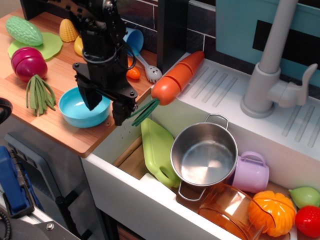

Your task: Lift bowl

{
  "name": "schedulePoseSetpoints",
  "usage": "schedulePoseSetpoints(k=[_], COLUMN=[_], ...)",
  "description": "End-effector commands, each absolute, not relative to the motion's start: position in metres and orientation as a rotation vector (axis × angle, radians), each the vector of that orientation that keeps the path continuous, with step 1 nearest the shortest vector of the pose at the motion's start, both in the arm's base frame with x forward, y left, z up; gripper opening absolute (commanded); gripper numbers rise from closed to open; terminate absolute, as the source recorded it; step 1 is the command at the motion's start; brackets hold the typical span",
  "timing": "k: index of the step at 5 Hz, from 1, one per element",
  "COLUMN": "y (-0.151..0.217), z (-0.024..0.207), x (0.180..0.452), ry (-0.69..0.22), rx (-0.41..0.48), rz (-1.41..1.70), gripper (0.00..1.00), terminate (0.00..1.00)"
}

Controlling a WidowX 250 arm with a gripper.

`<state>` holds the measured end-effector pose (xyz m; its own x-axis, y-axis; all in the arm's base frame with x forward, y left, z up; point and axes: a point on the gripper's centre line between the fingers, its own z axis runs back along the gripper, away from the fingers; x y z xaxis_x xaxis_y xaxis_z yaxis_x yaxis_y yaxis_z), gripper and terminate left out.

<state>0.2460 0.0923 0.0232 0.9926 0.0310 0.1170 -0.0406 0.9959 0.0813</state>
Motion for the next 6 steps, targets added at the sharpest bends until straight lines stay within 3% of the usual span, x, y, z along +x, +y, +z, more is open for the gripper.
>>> schedulePoseSetpoints(k=[1, 3, 5, 6], y=[0.094, 0.090, 0.094, 0.096], z=[0.023, 0.029, 0.081, 0.105], x=[0.249, 0.251, 0.259, 0.263], ry=[-0.147, -0.162, -0.157, -0.172], rx=[0.092, 0.112, 0.201, 0.202], rz=[0.058, 0.040, -0.062, -0.099], gripper=[0.00, 0.00, 0.00, 0.00], terminate=[0.00, 0.00, 0.00, 1.00])
